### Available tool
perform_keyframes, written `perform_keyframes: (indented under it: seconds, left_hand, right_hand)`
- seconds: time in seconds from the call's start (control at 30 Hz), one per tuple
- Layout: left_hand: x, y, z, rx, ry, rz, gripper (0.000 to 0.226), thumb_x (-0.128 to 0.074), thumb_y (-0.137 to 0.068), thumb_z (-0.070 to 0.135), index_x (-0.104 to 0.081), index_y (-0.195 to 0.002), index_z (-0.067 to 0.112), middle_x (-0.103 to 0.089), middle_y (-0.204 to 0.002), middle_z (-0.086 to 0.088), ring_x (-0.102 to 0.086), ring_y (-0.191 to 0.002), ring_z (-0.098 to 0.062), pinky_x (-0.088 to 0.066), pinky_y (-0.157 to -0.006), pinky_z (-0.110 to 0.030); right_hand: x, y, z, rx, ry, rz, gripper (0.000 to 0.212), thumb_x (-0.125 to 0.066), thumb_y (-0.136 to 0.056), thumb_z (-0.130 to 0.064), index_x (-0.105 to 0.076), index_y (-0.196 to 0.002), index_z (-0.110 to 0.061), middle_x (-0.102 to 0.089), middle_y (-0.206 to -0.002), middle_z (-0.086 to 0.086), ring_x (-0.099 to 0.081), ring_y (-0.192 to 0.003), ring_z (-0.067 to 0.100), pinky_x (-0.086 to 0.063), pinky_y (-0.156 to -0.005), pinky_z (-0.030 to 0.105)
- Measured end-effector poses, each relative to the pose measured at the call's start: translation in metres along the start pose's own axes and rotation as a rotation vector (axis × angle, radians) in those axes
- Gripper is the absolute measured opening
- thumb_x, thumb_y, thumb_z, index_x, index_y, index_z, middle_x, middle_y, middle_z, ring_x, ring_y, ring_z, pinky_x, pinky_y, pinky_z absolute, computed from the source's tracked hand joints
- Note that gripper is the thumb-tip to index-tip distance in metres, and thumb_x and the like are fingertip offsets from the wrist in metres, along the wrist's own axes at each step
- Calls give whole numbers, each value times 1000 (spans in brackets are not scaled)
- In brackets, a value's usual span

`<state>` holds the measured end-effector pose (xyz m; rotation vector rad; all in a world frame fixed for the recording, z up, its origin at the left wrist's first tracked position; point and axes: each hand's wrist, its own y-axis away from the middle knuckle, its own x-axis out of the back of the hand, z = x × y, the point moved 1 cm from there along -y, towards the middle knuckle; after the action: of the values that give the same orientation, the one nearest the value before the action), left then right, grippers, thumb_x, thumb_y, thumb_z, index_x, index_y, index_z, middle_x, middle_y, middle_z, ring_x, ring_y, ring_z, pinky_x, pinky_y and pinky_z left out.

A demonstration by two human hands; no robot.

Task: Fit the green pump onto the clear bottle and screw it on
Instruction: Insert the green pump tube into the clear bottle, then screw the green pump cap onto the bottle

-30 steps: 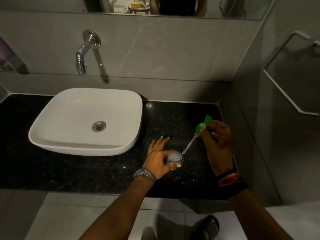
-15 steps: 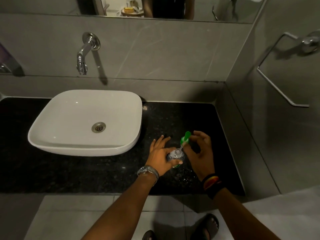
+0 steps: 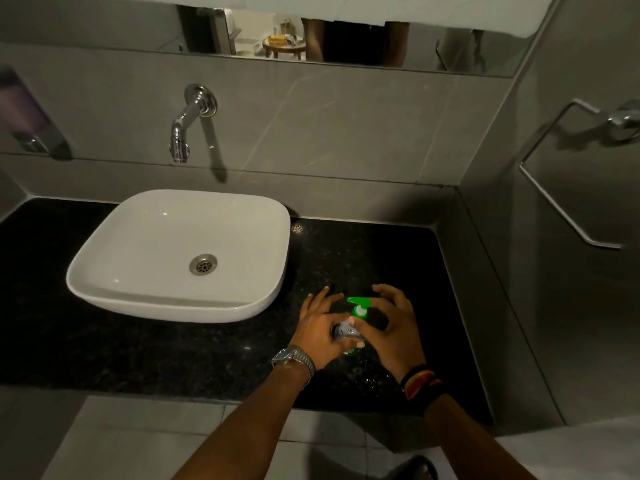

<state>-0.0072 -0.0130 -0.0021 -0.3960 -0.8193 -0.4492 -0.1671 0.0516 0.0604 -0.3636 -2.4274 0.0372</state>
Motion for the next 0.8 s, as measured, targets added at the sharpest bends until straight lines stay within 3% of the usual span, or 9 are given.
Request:
perform_keyframes:
  seconds: [0.13,0.23,0.37,0.5,0.6,0.67,0.8]
  left_hand:
    - [-1,0,0,7,14,14,57,-61,-70,71,-72,-114,36,-49,-149,0,-21,-151,-25,-9,-123,-54]
    - [0,0,1,17,-13,-20,54,-65,-73,63,-69,-120,37,-46,-151,2,-17,-152,-23,-5,-124,-50]
    - [1,-1,1,18,-25,-36,47,-69,-74,52,-71,-118,35,-47,-151,1,-17,-152,-25,-2,-124,-48]
    - [0,0,0,3,-11,-38,52,-67,-75,58,-67,-123,37,-47,-150,0,-18,-151,-27,-6,-123,-52]
    - [-2,0,-2,3,-13,-28,56,-60,-74,64,-69,-120,35,-50,-149,-1,-21,-150,-28,-7,-123,-52]
    - [-3,-1,-3,0,-4,-19,57,-59,-73,67,-69,-120,36,-50,-148,-1,-21,-150,-27,-6,-123,-51]
    - [-3,-1,-4,-5,-11,-30,59,-56,-71,71,-65,-122,43,-49,-148,0,-19,-150,-27,-6,-123,-52]
  right_hand:
    - [-8,2,6,-56,141,6,32,-79,-66,-50,-72,-89,-30,-52,-126,-17,-49,-121,13,-44,-105,47]
    - [-16,2,5,-151,250,40,43,-82,-65,-53,-71,-92,-21,-57,-123,-7,-54,-118,19,-43,-104,45]
    - [-21,2,-6,-231,362,94,39,-78,-65,-57,-63,-83,-26,-58,-113,-4,-55,-113,21,-40,-102,40]
    - [-18,6,-10,-155,383,58,29,-72,-75,-45,-71,-98,-27,-55,-122,-8,-51,-118,18,-35,-108,41]
    - [-13,-1,-18,-85,503,-63,27,-64,-80,-36,-70,-105,-26,-53,-125,-8,-46,-124,20,-26,-115,50]
    - [-12,-8,-26,-74,639,-127,34,-62,-82,-39,-66,-112,-23,-53,-125,-5,-45,-125,23,-21,-117,59]
    - [-11,-10,-31,-148,718,-88,42,-64,-76,-52,-67,-103,-20,-57,-117,1,-47,-120,26,-24,-115,58]
